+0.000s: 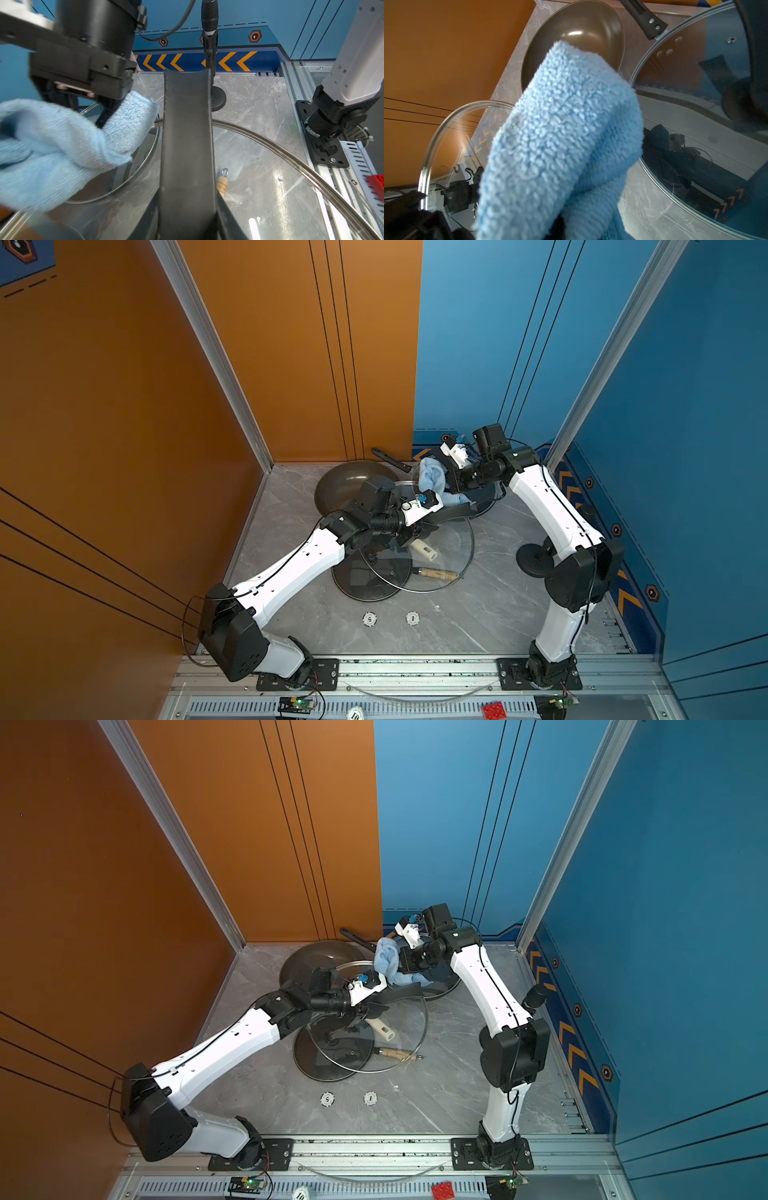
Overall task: Wipe the pot lid with a cloth
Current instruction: Wipe the pot lid.
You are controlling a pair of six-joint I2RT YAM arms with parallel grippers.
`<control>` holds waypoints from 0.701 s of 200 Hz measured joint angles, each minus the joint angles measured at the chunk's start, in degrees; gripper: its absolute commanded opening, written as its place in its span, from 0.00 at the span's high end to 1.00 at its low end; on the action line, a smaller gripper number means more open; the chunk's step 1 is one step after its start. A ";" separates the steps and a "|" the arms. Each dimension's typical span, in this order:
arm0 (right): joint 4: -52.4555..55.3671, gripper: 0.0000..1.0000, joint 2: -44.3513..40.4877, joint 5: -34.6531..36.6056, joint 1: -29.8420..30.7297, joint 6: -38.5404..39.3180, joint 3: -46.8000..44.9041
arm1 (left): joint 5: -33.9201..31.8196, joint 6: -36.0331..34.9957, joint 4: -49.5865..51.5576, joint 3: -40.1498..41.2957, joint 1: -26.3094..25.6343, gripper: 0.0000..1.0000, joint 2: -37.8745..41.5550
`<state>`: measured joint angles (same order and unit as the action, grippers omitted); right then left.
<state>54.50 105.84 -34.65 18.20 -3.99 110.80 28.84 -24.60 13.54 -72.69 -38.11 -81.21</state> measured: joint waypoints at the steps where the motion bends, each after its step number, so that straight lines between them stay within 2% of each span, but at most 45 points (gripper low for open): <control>1: -0.02 1.00 -0.02 0.00 -0.09 0.00 -0.11 | -0.04 0.02 -0.02 0.04 0.04 1.00 0.07; 69: -1.31 1.00 -2.25 -0.70 -2.71 -1.90 -6.47 | -3.61 0.02 -2.05 2.47 3.30 1.00 1.42; 125: -15.87 1.00 -3.91 -6.60 -1.11 -12.44 -6.71 | -3.54 -0.02 -6.54 2.43 3.50 1.00 1.42; 140: -20.02 1.00 -2.36 -8.98 -0.63 -15.87 -4.26 | -3.41 -0.20 -6.49 2.27 3.23 1.00 1.42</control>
<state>34.48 103.48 -43.64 17.56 -19.86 106.54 25.43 -24.80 7.05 -70.41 -34.87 -79.79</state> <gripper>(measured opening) 0.080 0.347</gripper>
